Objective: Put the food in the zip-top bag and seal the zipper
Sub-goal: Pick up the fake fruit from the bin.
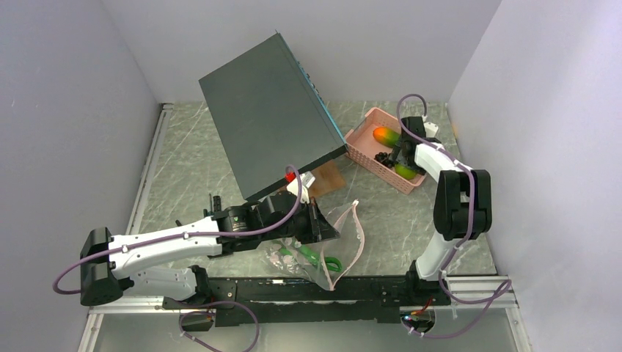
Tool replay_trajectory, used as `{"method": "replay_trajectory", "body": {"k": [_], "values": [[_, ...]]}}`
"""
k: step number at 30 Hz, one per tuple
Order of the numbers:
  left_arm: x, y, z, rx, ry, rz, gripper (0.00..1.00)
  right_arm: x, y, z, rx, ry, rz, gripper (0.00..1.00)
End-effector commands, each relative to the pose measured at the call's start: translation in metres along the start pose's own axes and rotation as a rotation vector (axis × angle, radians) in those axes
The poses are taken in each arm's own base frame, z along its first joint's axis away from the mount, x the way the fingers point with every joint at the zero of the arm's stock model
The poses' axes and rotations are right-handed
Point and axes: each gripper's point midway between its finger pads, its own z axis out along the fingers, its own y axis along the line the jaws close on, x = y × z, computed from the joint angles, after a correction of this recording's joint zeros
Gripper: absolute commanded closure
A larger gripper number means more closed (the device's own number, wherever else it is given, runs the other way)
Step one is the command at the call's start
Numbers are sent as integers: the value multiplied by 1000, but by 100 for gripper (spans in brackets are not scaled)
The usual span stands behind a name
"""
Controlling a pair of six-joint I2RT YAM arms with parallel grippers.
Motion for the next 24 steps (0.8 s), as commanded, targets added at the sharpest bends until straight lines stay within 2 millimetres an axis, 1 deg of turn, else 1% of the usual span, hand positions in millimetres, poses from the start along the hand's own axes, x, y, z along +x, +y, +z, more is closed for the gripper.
{"method": "replay_trajectory", "body": {"k": [1,5,8,13,15,18,22,24], "values": [[-4,-9,-2,39,-11,6,100,5,13,15,-44,16,-21,24],[-4,-9,-1,37,-11,9,100,3,17,21,-45,23,-28,21],[-5,-9,-1,36,-13,12,100,7,18,29,-36,39,-44,18],[-4,-9,0,33,-11,13,100,8,21,34,-46,38,-54,19],[-4,-9,0,32,-10,12,100,3,22,31,-53,23,-49,26],[-4,-9,1,28,-8,12,100,-7,27,17,-85,-12,-51,43],[-2,-10,3,33,0,10,100,-23,32,-10,-110,-73,-53,69],[-3,-10,3,31,-1,11,100,-31,34,-26,-130,-106,-54,78]]}}
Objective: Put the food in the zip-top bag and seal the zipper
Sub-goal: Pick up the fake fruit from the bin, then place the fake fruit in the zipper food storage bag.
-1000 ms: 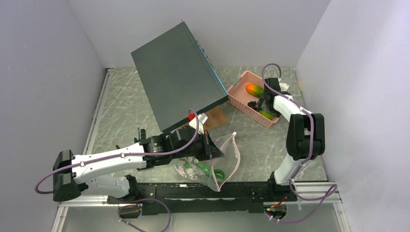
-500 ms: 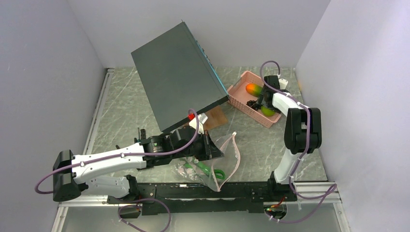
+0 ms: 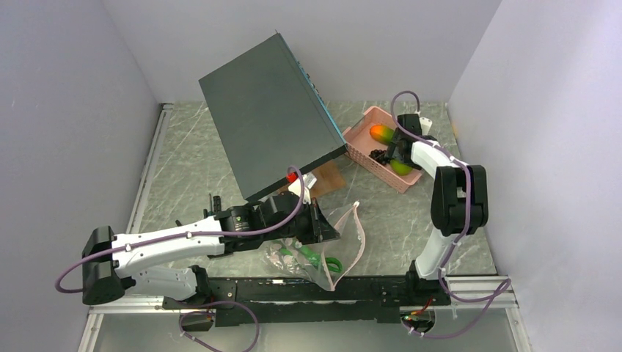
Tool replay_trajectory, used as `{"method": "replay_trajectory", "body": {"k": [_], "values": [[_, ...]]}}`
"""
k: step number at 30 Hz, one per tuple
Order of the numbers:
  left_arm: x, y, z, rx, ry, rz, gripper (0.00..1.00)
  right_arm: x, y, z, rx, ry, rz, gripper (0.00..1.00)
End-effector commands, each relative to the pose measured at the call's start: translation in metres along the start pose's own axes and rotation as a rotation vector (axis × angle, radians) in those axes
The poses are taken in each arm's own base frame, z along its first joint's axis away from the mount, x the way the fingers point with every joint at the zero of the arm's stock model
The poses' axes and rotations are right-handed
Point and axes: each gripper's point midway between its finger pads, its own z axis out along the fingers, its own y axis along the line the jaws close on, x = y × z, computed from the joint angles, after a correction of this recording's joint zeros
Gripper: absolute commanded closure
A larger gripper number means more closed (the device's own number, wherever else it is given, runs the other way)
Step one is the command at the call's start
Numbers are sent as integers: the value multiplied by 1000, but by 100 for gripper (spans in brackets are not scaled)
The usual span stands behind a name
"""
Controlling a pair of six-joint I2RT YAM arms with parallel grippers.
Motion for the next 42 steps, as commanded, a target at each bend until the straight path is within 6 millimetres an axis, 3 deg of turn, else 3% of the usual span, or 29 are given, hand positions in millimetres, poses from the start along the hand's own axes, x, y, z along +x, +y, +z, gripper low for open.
{"method": "replay_trajectory", "body": {"k": [1,7,13,19,24,26,35,42], "values": [[-5,-13,0,41,-10,6,100,-21,19,-44,-103,-74,3,80],[-6,-12,-2,47,-19,-2,100,-36,23,-83,-149,-126,7,93],[-7,-13,-3,50,-28,-1,100,-26,42,-139,-319,-127,-22,100],[-7,-13,-2,60,-29,-3,100,3,52,-225,-658,-110,-88,100],[-7,-14,0,73,-36,-5,100,27,44,-305,-932,-177,-72,100],[-8,-16,0,77,-33,-2,100,36,38,-328,-1008,-195,-80,100],[-8,-23,0,96,-28,1,100,91,14,-402,-1328,-306,-198,100],[-14,-41,-8,145,-48,35,100,134,7,-419,-1488,-264,-332,98]]}}
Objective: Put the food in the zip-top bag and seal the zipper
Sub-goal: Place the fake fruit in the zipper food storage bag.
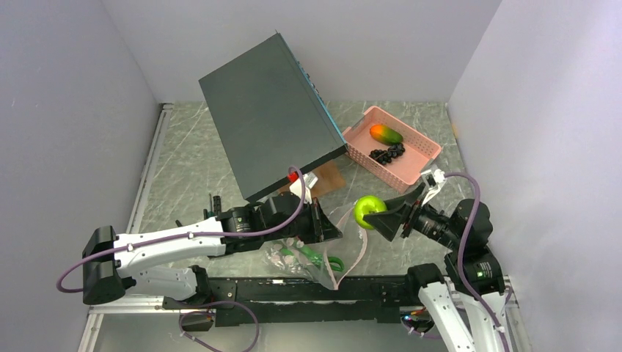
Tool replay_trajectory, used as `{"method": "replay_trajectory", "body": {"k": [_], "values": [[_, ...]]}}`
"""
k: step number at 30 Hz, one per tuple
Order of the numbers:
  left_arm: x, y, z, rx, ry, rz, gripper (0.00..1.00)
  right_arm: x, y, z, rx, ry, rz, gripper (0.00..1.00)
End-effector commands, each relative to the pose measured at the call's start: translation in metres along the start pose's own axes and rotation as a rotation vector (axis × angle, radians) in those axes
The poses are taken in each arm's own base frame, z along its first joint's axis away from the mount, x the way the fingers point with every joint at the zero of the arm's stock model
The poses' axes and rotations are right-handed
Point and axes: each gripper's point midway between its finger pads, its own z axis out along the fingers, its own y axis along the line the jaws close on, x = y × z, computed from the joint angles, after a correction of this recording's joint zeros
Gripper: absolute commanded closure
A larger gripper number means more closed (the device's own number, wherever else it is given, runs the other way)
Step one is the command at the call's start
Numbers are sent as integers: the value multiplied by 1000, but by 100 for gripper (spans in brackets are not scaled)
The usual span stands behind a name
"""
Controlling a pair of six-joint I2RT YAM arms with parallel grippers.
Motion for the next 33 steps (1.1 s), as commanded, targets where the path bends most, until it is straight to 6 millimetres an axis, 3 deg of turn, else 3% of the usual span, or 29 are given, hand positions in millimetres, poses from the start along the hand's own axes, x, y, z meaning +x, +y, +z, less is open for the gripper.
{"method": "replay_trajectory", "body": {"k": [1,8,12,23,30,33], "values": [[-14,-39,-12,112,-37,38,100,19,25,-7,-164,69,-49,98],[-19,-49,-17,132,-56,52,100,24,25,-5,-191,89,-43,88],[-20,-52,-19,136,-60,57,100,24,21,-2,-182,94,-34,70],[-25,-61,-17,153,-74,69,100,29,25,1,-227,141,-7,42],[-29,-62,-18,156,-92,74,100,29,19,2,-190,139,-2,10],[-27,-59,-17,148,-87,74,100,27,17,2,-176,144,-6,1]]}}
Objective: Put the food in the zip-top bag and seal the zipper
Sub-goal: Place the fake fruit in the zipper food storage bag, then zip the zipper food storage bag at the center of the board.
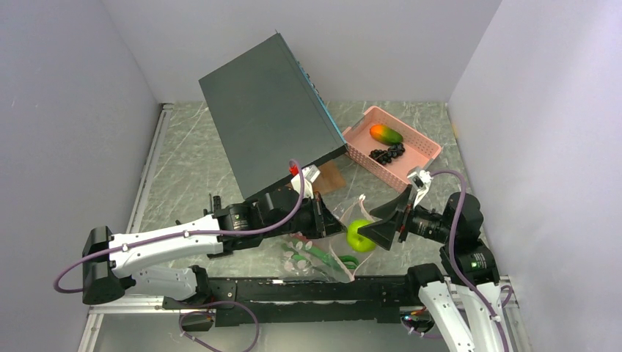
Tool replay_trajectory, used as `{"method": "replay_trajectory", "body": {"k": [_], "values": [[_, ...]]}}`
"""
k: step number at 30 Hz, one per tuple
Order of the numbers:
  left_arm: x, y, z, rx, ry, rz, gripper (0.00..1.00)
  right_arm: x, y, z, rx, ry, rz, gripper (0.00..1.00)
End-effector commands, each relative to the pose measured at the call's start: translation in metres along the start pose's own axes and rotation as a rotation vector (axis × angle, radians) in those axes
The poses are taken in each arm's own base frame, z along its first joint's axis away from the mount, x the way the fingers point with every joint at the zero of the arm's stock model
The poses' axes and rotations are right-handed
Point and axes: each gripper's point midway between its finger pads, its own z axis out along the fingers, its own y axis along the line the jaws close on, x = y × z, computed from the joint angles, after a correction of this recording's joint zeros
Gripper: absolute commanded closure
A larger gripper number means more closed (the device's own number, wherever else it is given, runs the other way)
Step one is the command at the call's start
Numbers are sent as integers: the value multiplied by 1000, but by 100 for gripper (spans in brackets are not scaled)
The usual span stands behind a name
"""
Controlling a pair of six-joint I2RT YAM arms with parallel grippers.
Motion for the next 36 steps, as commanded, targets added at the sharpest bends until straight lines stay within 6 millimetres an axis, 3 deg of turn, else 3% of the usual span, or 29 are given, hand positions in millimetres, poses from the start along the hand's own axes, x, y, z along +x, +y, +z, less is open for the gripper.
{"method": "replay_trajectory", "body": {"k": [1,8,16,19,23,27,36], "values": [[-17,-31,-7,89,-57,12,100,-9,0,1,8,-10,-39,0],[-13,-26,-8,77,-47,18,100,-20,-9,2,73,-21,-14,1],[-9,-18,-23,23,2,138,100,-60,-14,-1,174,-93,-56,6],[-9,-18,-33,-13,36,211,100,-76,-20,7,172,-131,-59,7],[3,-20,-44,-8,136,302,100,-86,-8,25,13,-137,-57,12],[14,-29,-54,54,215,366,100,-93,15,29,-184,-217,-185,10],[10,-32,-96,106,220,520,100,-88,38,30,-388,-236,-331,7]]}}
